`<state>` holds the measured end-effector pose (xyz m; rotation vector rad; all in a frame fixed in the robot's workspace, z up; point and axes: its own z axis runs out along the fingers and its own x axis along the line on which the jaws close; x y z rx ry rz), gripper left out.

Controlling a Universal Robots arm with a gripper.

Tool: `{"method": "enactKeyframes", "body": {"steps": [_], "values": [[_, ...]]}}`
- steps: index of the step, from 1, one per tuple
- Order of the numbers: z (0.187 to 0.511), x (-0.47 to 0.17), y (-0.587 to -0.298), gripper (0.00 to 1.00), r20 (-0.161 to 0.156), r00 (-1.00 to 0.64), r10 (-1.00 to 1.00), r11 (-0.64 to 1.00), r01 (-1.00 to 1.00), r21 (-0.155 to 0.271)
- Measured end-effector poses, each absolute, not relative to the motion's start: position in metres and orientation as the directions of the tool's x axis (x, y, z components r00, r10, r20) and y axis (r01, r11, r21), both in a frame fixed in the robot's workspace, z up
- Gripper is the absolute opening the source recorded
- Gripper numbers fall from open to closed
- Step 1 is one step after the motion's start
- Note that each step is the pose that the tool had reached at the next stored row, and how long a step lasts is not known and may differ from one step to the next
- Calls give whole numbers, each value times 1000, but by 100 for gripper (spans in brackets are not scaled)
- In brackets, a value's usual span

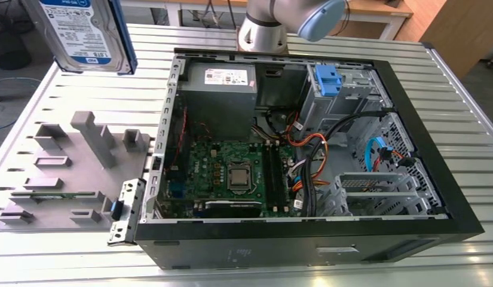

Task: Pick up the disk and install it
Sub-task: 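Pick up the disk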

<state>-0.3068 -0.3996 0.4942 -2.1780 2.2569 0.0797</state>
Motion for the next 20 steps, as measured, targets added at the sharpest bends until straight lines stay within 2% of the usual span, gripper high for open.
{"method": "enactKeyframes", "body": {"steps": [20], "values": [[494,-280,-400,35,-38,-36,-999,35,-999,34]]}}
